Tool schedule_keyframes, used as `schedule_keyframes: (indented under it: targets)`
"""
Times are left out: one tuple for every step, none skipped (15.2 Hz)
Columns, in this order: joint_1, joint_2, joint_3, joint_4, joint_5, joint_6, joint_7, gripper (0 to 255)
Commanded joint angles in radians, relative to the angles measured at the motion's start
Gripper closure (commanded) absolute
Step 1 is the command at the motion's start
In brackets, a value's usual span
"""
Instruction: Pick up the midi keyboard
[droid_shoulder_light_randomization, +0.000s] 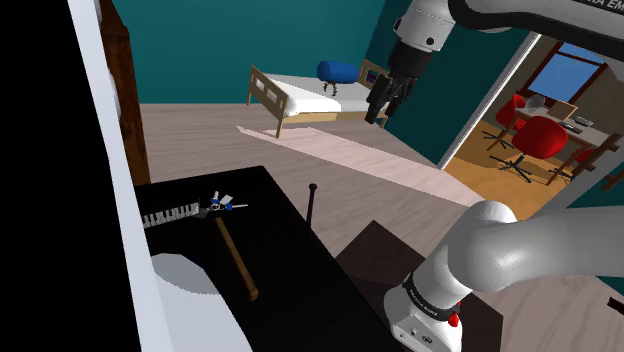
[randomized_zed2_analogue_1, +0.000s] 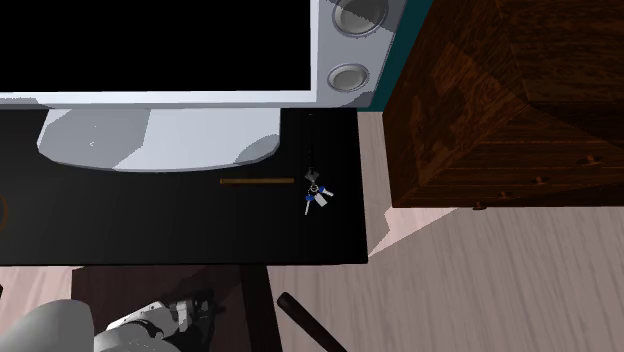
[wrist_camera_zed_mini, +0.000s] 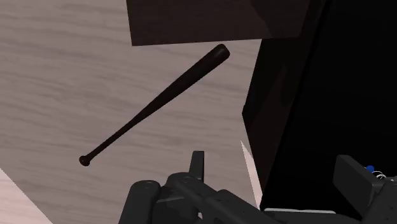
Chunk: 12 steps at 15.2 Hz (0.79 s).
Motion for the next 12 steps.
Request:
schedule_keyframes:
  targets:
    - [0.000, 0.000, 0.000, 0.000, 0.000, 0.000, 0.000, 0]
    - [0.012, 0.026, -0.001, -0.002, 0.003, 0.030, -0.022, 0]
    - [0.025, 0.053, -0.002, -0.003, 0.005, 0.060, -0.044, 0]
    - [0.037, 0.081, -0.002, -0.002, 0.008, 0.088, -0.066, 0]
    - [0.049, 0.108, -0.002, -0.001, 0.011, 0.117, -0.088, 0]
    - [0.061, 0.136, -0.002, 0.001, 0.014, 0.144, -0.110, 0]
    - [0.073, 0.165, -0.001, 0.005, 0.018, 0.171, -0.132, 0]
    - [0.085, 0.194, 0.000, 0.009, 0.021, 0.197, -0.154, 0]
    - [0.097, 0.223, 0.001, 0.014, 0.025, 0.222, -0.176, 0]
    - [0.108, 0.252, 0.002, 0.020, 0.029, 0.247, -0.198, 0]
    - [0.120, 0.281, 0.004, 0.027, 0.033, 0.270, -0.220, 0]
    - [0.131, 0.310, 0.007, 0.035, 0.038, 0.293, -0.242, 0]
